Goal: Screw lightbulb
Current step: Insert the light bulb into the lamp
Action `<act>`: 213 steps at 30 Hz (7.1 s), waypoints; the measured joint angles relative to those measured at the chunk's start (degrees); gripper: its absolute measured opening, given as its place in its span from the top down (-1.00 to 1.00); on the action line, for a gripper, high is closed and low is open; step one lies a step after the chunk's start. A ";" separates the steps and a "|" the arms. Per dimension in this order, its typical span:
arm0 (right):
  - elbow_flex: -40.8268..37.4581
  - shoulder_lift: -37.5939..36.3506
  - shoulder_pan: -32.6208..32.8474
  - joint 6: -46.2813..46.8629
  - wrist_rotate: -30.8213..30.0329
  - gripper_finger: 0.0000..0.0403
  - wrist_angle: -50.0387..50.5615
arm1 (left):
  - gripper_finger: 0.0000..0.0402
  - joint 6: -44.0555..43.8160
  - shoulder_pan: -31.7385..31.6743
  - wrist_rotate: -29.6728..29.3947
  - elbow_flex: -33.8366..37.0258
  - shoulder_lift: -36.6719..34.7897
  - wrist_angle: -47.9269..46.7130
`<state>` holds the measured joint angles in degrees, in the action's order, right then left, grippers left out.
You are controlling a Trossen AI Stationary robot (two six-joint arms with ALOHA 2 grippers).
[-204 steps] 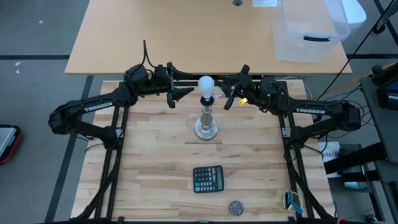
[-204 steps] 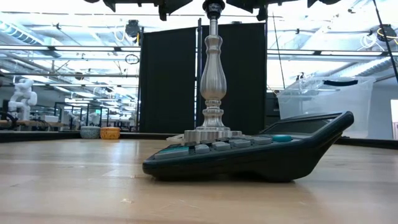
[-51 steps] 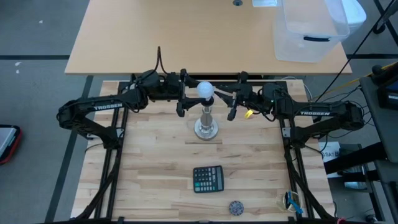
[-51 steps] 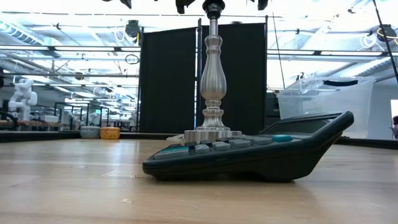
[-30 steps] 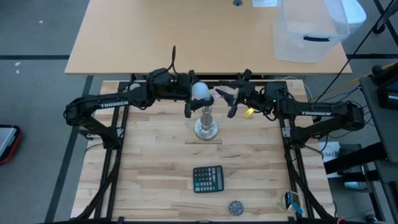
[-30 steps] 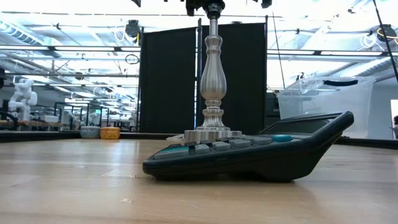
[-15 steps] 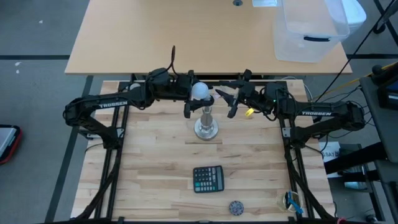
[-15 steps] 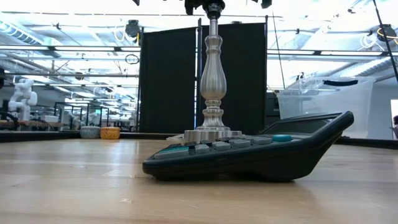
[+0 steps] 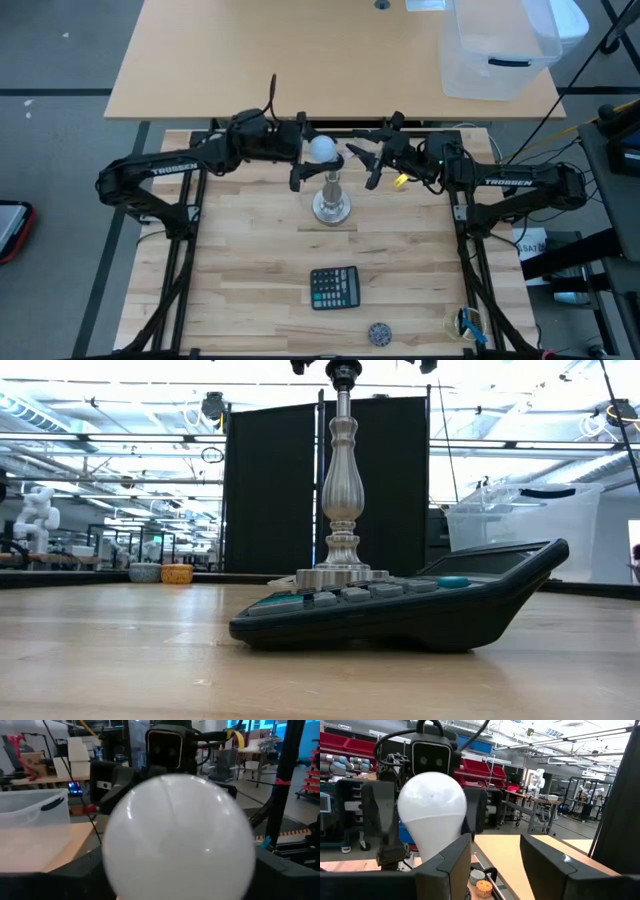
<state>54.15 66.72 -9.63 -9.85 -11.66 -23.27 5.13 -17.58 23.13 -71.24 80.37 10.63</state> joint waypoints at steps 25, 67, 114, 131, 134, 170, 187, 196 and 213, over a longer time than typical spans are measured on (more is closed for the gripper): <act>0.00 0.00 0.42 -0.46 -0.02 0.18 -0.02 | -0.51 2.77 0.46 -2.61 0.00 -3.56 -6.18; 0.00 0.00 0.81 0.17 0.00 0.18 -0.04 | -0.34 1.11 0.26 -4.70 -8.68 -3.03 -18.84; 4.64 0.02 1.49 -1.28 1.18 0.18 6.51 | -0.34 -0.09 -0.39 -1.04 -24.44 6.63 -37.06; 5.38 0.02 0.57 -1.51 -0.58 0.18 2.98 | -0.34 0.89 -0.24 -0.71 -24.34 6.63 -36.82; 5.38 0.13 0.57 -1.46 -0.55 0.18 3.21 | -0.34 1.22 0.01 -0.71 -24.33 6.65 -36.27; 5.38 0.44 4.69 -1.57 2.22 0.18 8.97 | -0.46 1.78 -0.02 -1.76 -24.28 6.67 -35.75; 5.35 0.44 5.99 -4.77 -3.47 0.18 1.99 | -0.46 2.42 -0.02 -1.08 -24.28 6.74 -38.94; 5.35 0.76 3.44 -4.53 -6.39 0.18 1.80 | -0.46 2.70 -0.02 -1.06 -24.28 6.74 -37.77; 5.31 3.42 2.56 -4.16 -4.52 0.18 0.77 | -0.46 2.66 -0.02 -1.35 -24.28 6.70 -36.88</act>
<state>59.46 70.14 -7.07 -14.01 -16.19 -22.50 7.79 -17.61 21.78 -95.53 87.07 -26.25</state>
